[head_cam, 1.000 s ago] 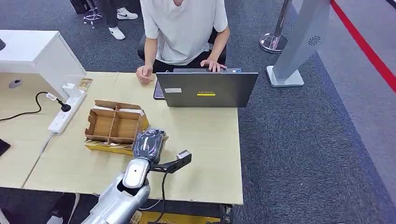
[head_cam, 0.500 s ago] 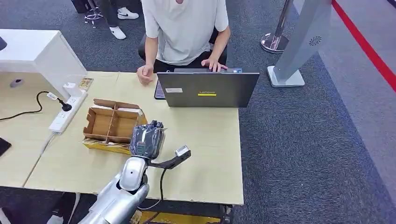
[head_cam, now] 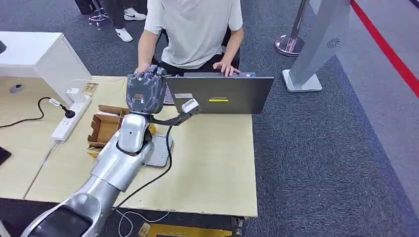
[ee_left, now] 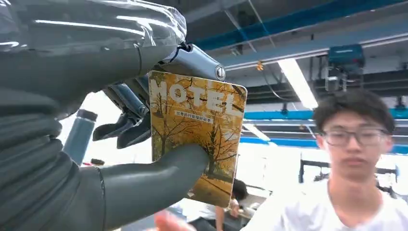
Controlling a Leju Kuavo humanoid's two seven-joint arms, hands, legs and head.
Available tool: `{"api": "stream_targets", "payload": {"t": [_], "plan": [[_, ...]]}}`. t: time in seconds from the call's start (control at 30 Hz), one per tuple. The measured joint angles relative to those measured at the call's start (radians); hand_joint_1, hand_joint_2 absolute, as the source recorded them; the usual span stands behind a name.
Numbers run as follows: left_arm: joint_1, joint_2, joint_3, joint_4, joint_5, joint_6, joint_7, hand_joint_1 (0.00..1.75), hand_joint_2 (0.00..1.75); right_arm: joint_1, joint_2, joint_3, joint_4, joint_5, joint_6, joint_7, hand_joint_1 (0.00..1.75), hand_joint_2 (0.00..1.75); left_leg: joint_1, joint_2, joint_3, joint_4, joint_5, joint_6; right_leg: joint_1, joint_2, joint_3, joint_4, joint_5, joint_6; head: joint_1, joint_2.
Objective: Pass the card to the sensor for recognition and then transmit it.
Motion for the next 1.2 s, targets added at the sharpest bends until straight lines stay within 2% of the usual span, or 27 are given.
{"api": "stream_targets", "payload": {"t": [0.3, 0.33, 0.57, 0.9, 1.1, 1.2], "plan": [[-0.063, 0.006, 0.023, 0.059, -0.001, -0.024, 0.005, 1.75, 1.75, 0.000, 0.000, 0.000, 0.000, -0.007, 0.010, 0.010, 0.00, 1.75, 0.000, 0.000, 0.000, 0.000, 0.000, 0.000, 0.000, 0.000, 0.000, 0.000, 0.000, 0.000, 0.000, 0.000], [-0.064, 0.006, 0.024, 0.067, -0.001, -0.024, 0.005, 0.00, 1.75, 0.000, 0.000, 0.000, 0.000, -0.007, 0.011, 0.010, 0.00, 1.75, 0.000, 0.000, 0.000, 0.000, 0.000, 0.000, 0.000, 0.000, 0.000, 0.000, 0.000, 0.000, 0.000, 0.000], [-0.066, 0.007, 0.030, 0.101, 0.003, -0.065, 0.005, 0.00, 1.75, 0.000, 0.000, 0.000, 0.000, -0.012, 0.024, 0.014, 0.00, 1.75, 0.000, 0.000, 0.000, 0.000, 0.000, 0.000, 0.000, 0.000, 0.000, 0.000, 0.000, 0.000, 0.000, 0.000], [-0.029, 0.013, 0.039, 0.112, 0.036, -0.075, -0.022, 0.00, 1.75, 0.000, 0.000, 0.000, 0.000, -0.020, 0.021, 0.016, 0.00, 1.75, 0.000, 0.000, 0.000, 0.000, 0.000, 0.000, 0.000, 0.000, 0.000, 0.000, 0.000, 0.000, 0.000, 0.000], [0.063, 0.021, 0.039, 0.017, 0.111, -0.086, -0.071, 0.00, 1.75, 0.000, 0.000, 0.000, 0.000, -0.027, 0.006, -0.003, 0.00, 1.75, 0.000, 0.000, 0.000, 0.000, -0.001, 0.000, 0.000, 0.000, 0.000, 0.000, -0.001, 0.000, 0.000, 0.000], [0.157, 0.045, 0.021, -0.103, 0.158, -0.100, -0.099, 0.00, 1.75, 0.001, 0.000, -0.010, 0.000, -0.043, -0.008, -0.027, 0.00, 1.75, 0.000, 0.001, 0.000, 0.000, -0.002, 0.000, 0.000, 0.002, 0.000, 0.000, -0.001, 0.000, 0.000, 0.000]]}}
